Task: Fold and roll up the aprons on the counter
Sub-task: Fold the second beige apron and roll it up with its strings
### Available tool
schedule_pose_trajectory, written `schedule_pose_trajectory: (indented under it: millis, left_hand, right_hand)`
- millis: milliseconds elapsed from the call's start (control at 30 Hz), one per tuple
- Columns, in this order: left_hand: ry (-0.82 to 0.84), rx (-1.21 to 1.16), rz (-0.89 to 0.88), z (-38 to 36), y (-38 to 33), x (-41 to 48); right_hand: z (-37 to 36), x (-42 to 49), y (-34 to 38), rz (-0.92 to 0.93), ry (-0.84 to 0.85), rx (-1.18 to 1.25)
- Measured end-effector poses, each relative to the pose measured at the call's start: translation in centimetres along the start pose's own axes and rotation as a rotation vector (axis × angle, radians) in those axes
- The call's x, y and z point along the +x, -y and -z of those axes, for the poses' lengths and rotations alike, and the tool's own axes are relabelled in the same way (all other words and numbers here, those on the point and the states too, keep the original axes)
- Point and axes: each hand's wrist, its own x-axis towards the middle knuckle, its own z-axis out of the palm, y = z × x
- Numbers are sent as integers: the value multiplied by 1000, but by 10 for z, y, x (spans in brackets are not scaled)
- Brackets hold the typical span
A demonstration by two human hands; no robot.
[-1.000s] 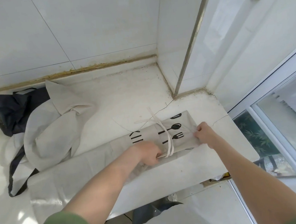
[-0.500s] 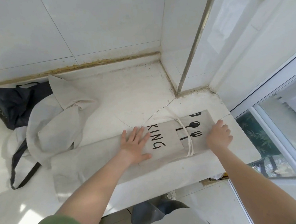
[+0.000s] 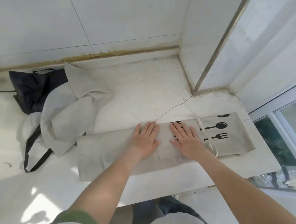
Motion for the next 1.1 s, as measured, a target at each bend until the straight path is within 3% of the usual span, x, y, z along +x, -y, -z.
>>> schedule_pose_trajectory:
  millis: [167,333,467,533,600,733,833,967,1100]
  left_hand:
    - [-242,-23,293,11,55,-13]
    - [-274,-263,642,10,98,-25]
    - [-403,-643,954,15,104,-32]
    - [-335,-801,1018,18,110,-34]
    - [-282,-932,932,18,113,-36]
    - [-520,-1257,606,9,123,-48]
    - [-564,-1312,580,7,130,-49]
    - [-505,-1327,447,3,137,-49]
    - [-352,-1487,452,2,144,-48]
  right_hand:
    - [16,1,-35,-152,73,36]
    - [31,6,-36,-263,55,111]
    - [30,15,5,-151,-104,51]
    - [25,22,32,-15,-99,58]
    - [20,29,58,99,-94,61]
    - [6,33,97,189,-38,19]
    - [-4,31,104,140,-48,-34]
    - [-5,34,105,114,-40,-23]
    - [-2,39,105,106,-37,9]
